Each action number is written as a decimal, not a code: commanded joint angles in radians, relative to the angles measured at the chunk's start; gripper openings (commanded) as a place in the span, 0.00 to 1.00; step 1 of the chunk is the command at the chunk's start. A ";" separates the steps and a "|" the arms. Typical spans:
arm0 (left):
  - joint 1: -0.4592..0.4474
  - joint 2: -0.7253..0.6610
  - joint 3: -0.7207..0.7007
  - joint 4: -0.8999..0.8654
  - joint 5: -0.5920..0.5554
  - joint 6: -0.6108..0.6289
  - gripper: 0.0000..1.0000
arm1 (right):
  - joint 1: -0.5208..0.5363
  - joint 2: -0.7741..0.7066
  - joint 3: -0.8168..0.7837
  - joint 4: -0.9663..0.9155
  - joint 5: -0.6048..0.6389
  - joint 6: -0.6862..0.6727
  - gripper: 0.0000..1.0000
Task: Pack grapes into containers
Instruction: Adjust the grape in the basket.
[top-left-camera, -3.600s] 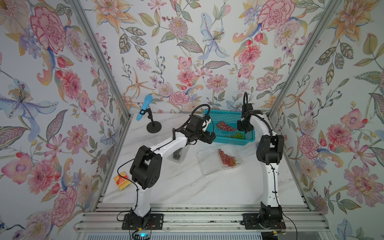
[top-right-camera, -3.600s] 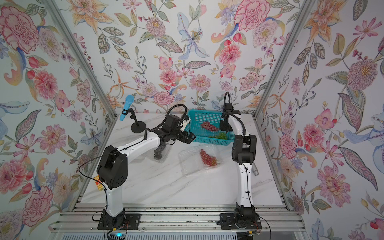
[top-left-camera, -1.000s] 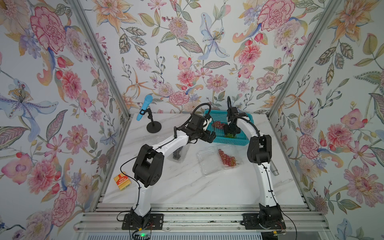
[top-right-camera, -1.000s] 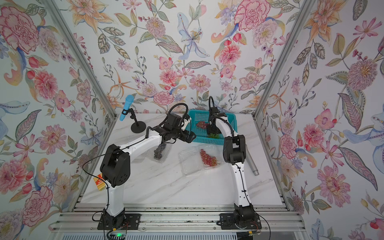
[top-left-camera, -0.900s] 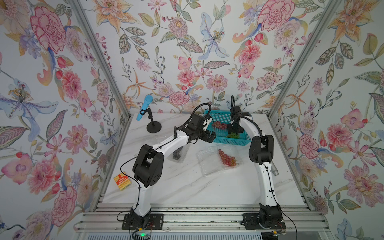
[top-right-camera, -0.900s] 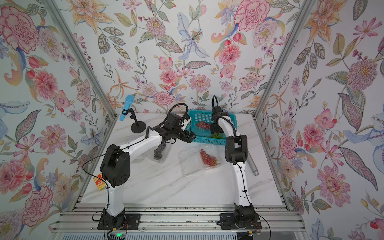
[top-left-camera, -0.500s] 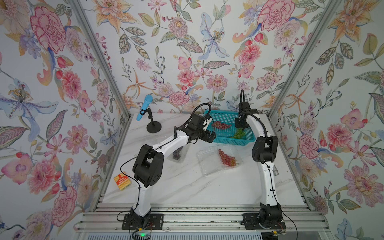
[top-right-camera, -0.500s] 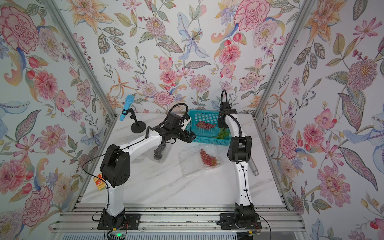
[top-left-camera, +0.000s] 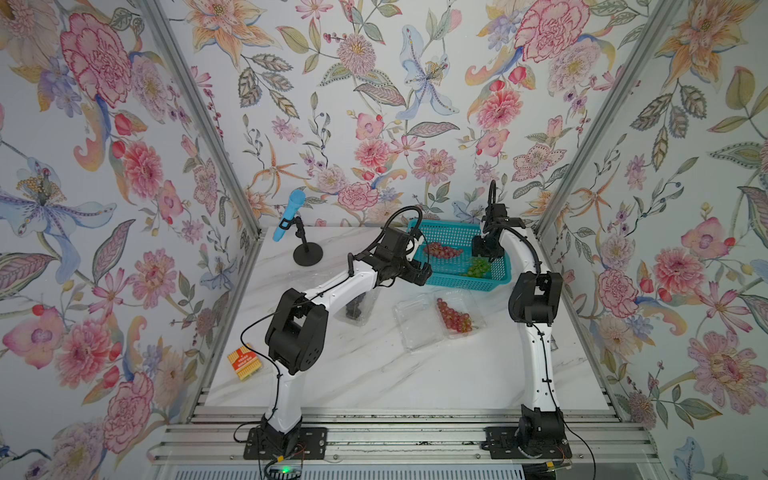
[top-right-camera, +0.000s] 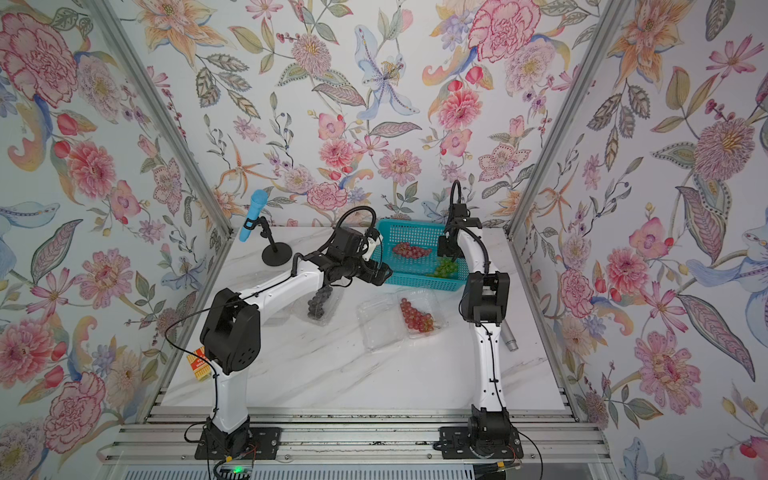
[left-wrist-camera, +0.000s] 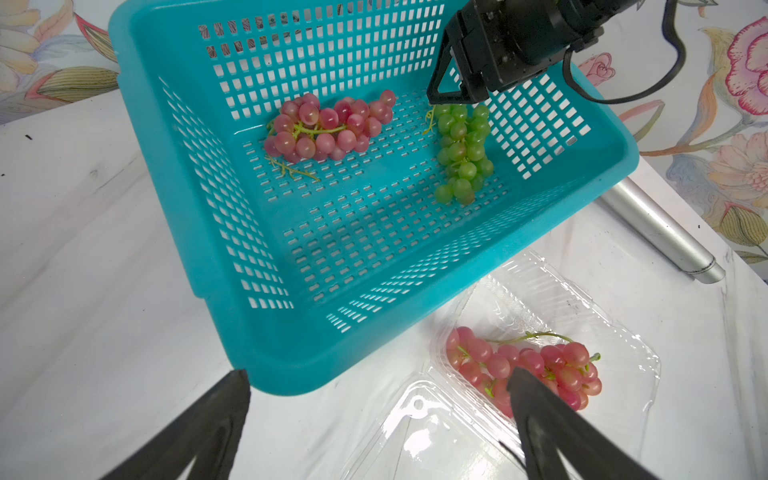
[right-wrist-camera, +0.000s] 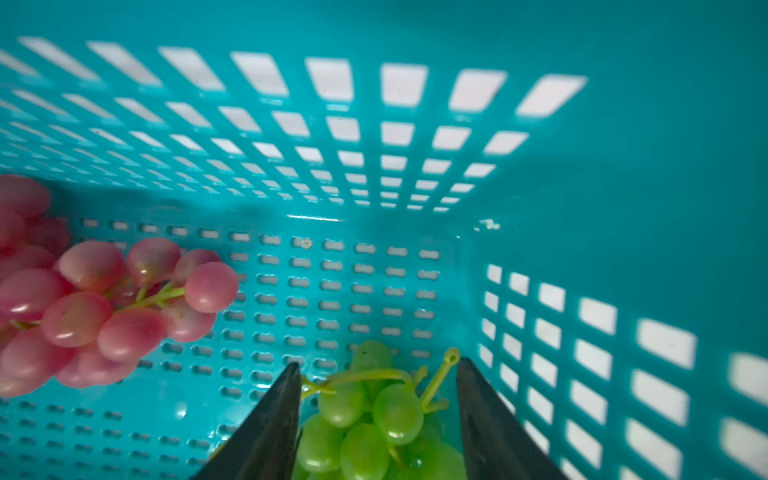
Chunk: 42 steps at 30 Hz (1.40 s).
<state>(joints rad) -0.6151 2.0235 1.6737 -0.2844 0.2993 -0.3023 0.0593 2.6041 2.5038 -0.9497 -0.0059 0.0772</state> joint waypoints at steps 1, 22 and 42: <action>0.011 -0.003 -0.012 0.005 -0.017 0.015 1.00 | 0.011 -0.020 0.017 -0.017 -0.033 -0.023 0.61; 0.015 -0.022 -0.023 0.005 -0.056 0.020 1.00 | 0.037 0.002 0.049 -0.017 -0.115 0.071 0.61; 0.014 -0.104 -0.087 0.072 -0.072 0.054 1.00 | 0.080 -0.049 -0.059 -0.018 0.109 0.040 0.72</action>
<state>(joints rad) -0.6106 1.9766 1.6108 -0.2375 0.2459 -0.2718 0.1200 2.6030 2.4596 -0.9489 0.0402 0.1528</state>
